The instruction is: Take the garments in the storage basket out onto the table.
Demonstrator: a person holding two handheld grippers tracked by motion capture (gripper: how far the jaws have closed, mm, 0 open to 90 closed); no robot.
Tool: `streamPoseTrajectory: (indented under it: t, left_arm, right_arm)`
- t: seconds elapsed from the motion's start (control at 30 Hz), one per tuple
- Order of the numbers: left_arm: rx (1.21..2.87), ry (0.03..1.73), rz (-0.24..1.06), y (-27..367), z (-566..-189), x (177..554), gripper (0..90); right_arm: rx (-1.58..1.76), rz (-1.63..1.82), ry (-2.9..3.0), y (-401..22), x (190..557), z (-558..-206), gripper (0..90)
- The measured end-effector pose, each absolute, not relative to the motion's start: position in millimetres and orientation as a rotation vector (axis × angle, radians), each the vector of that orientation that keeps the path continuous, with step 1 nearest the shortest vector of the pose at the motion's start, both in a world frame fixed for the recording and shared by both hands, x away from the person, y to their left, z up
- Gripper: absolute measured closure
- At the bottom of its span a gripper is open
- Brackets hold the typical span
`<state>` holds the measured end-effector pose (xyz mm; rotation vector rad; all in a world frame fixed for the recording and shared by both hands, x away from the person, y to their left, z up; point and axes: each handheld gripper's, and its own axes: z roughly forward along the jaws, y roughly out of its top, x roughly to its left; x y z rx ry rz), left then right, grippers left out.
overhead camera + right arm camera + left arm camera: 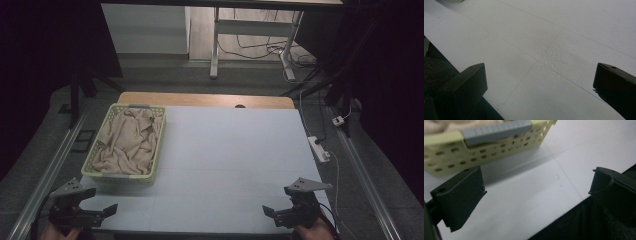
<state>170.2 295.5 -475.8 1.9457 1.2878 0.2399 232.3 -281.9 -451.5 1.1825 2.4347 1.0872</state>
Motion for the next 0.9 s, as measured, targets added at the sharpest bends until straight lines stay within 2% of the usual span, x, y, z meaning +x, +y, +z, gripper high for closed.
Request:
streamPoseTrajectory:
  t: [0.63, 0.9]
  left_arm:
    - [1.952, 1.246, 0.319, 292.9, -465.6, 183.1, 0.0]
    - [1.961, 1.228, 0.296, 290.0, -464.9, 197.8, 0.0]
  right_arm:
    - [1.198, 1.084, 2.442, -282.2, 233.7, -452.3, 0.0]
    - [1.201, 1.083, 2.443, -282.3, 233.9, -452.4, 0.0]
